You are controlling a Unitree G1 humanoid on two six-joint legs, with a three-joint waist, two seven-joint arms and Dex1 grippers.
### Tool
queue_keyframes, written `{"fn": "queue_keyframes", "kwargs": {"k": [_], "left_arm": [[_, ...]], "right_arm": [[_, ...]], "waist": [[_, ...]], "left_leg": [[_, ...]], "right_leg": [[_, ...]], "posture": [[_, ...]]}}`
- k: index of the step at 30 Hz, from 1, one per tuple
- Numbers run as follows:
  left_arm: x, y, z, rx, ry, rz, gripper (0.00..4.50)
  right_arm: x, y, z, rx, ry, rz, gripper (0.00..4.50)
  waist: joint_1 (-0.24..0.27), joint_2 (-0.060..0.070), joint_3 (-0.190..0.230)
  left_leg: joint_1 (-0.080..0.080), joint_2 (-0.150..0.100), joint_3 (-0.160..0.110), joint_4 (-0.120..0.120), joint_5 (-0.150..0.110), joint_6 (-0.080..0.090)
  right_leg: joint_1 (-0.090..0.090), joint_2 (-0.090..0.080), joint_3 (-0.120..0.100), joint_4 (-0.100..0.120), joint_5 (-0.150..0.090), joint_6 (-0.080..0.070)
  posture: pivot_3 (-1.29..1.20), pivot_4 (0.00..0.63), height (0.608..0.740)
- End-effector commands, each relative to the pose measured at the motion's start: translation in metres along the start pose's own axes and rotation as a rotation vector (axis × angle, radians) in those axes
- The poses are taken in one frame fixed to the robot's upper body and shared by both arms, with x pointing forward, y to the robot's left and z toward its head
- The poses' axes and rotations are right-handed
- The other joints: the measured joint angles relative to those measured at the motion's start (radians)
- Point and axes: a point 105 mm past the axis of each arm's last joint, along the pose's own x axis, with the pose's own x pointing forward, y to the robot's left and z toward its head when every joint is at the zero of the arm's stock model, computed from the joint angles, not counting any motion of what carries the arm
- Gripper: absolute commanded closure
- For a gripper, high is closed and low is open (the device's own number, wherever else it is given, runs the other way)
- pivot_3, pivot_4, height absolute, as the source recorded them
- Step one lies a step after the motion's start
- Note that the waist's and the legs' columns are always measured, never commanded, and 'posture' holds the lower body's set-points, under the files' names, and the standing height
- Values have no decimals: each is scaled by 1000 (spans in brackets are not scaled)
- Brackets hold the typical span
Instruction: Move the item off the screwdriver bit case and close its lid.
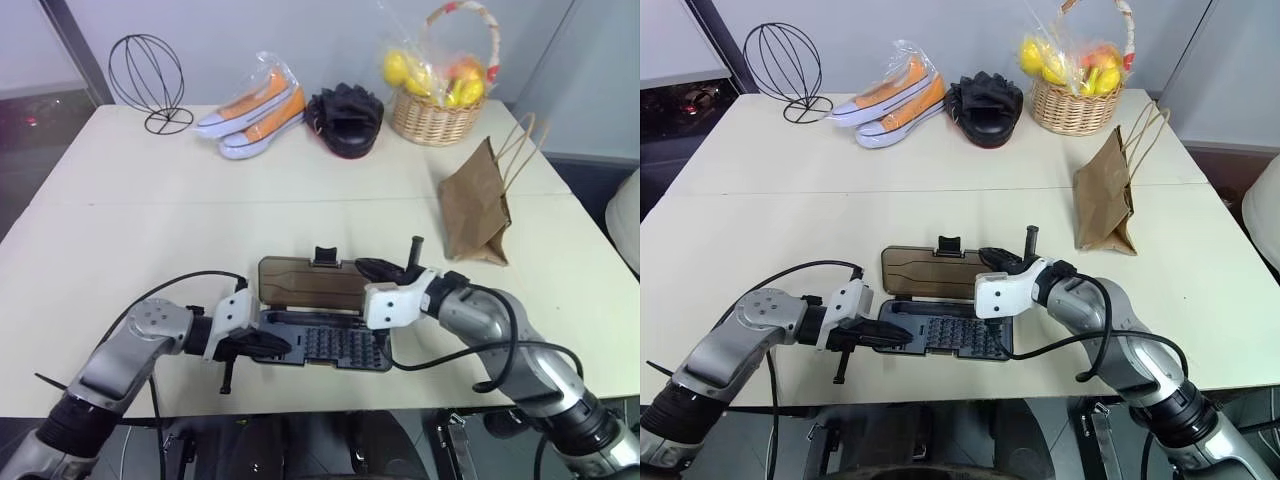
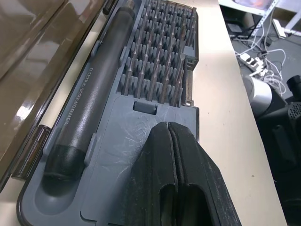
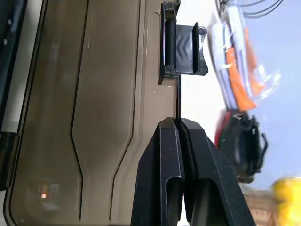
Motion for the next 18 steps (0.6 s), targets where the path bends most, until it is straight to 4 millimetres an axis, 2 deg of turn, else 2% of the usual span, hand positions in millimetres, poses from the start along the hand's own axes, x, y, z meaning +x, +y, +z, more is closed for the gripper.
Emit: {"fn": "queue_keyframes", "kwargs": {"k": [1,8,11,16,18], "left_arm": [[2,-2,-16,-60,45,4,4500],[1,4,-8,-74,6,36,4500],[-5,0,0,-66,-11,21,3609],[-18,-7,24,-73,-70,33,1237],[-26,-10,38,-97,-109,33,1237]], "right_arm": [[-14,-31,6,-93,-12,-153,4478],[-19,-27,7,-102,-7,-184,4478],[-18,-25,8,-105,-14,-184,4500],[-16,-25,7,-112,-23,-180,4500],[-15,-23,7,-115,-28,-172,4500]], "waist": [[0,0,0],[2,0,0],[-1,-1,1],[-2,-2,4],[-2,-3,5]], "left_leg": [[0,0,0,0,0,0],[0,0,0,0,0,0],[0,0,0,0,0,0],[-1,1,0,0,0,0],[-2,1,0,0,0,0]], "right_leg": [[0,0,0,0,0,0],[0,0,0,0,0,0],[0,-1,0,-1,0,0],[-2,0,0,0,0,0],[-2,0,0,0,0,0]], "posture": [[0,150,740],[0,150,740],[0,150,740],[0,150,740],[0,150,740]]}}
